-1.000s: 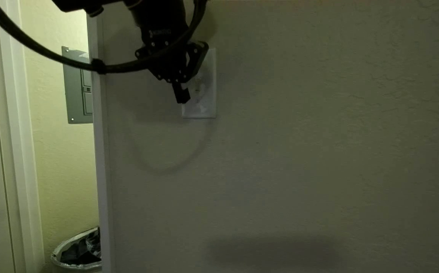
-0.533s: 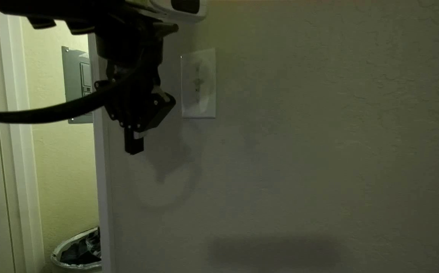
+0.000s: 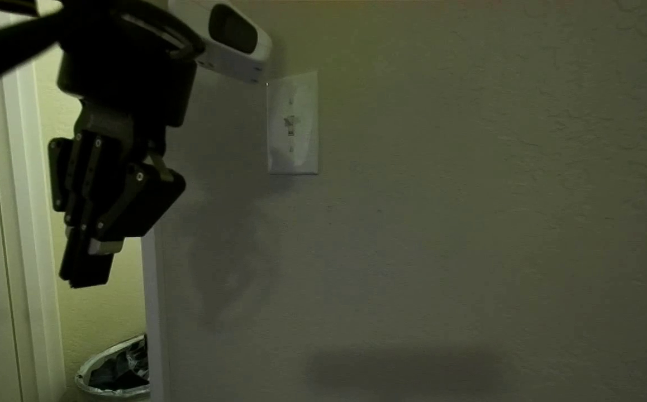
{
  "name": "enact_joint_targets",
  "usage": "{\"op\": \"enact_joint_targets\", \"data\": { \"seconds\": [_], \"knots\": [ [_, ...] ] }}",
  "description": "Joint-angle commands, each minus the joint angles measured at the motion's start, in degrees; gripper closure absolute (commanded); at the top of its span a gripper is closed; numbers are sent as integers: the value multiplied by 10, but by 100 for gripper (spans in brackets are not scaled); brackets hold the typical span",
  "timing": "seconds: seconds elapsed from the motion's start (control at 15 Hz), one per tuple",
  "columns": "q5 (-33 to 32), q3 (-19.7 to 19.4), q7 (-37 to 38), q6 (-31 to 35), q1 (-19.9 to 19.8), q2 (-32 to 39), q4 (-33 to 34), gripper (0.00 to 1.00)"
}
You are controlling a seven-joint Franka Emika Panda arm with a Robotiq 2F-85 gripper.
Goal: Turn on the light
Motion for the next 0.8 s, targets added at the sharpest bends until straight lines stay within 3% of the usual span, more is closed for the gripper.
{"op": "enact_joint_targets", "data": {
  "seconds": [0.0,0.07,0.27,0.73],
  "knots": [
    [-7,5,20,-16,3,-34,-29,59],
    [0,3,1,-8,1,-1,-1,76],
    [0,4,1,-9,1,-6,-6,59],
    [0,4,2,-9,2,-7,-6,59]
  ]
}}
